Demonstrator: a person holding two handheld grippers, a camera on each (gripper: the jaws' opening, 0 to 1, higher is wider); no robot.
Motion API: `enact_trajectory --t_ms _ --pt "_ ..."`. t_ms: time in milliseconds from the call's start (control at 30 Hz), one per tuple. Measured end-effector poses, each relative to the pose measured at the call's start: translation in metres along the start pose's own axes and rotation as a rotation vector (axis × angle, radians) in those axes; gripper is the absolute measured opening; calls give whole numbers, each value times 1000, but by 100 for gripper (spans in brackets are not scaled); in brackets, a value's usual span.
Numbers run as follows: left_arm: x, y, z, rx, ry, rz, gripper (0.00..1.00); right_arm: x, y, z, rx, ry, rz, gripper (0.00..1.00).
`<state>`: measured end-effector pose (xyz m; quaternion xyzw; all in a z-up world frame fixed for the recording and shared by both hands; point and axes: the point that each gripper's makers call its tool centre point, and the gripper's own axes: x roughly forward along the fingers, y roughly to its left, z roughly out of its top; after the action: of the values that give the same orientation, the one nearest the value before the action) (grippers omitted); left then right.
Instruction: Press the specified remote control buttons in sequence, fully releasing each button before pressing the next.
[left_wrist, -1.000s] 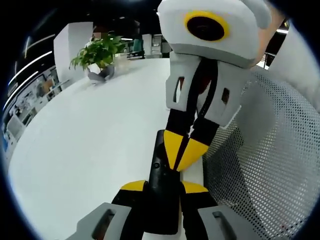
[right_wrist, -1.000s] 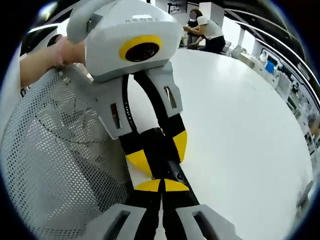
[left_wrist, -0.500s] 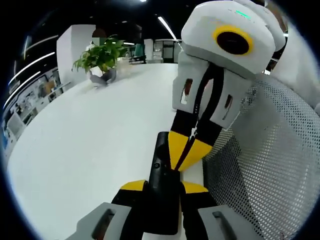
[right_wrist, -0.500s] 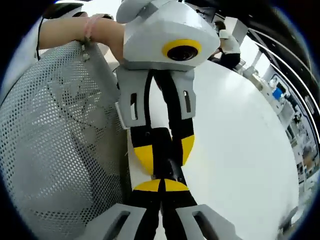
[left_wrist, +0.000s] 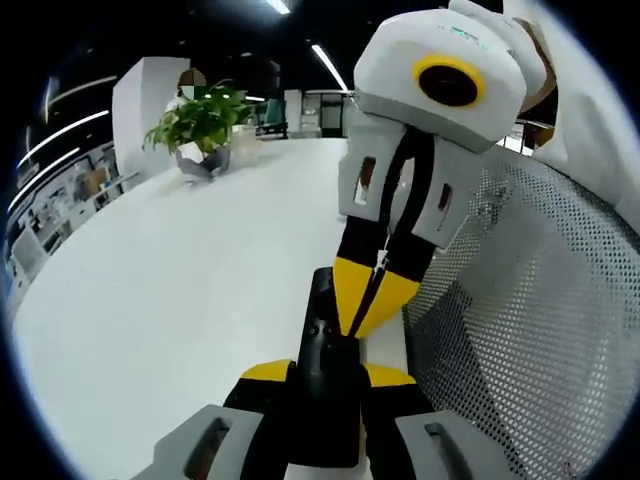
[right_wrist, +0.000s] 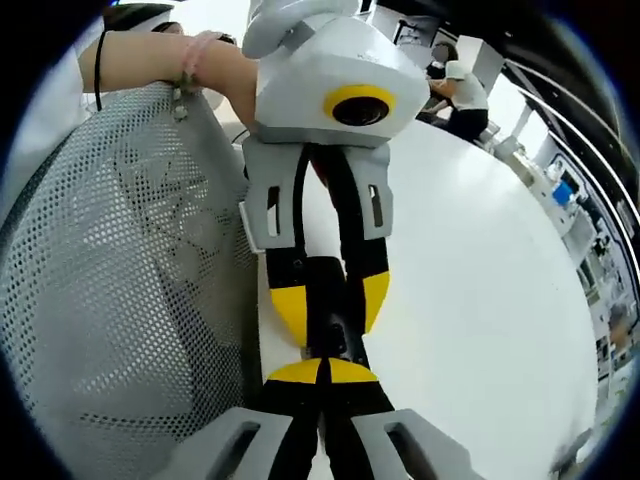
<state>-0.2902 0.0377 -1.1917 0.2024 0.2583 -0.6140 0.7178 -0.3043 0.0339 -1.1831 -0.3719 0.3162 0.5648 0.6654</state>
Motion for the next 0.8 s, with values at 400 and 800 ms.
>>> enact_trajectory --t_ms 400,800 --pt "0 2 -1 2 -4 7 25 2 -13 3 30 20 24 0" --pt "0 2 -2 6 -1 12 25 4 -15 1 74 107 64 0"
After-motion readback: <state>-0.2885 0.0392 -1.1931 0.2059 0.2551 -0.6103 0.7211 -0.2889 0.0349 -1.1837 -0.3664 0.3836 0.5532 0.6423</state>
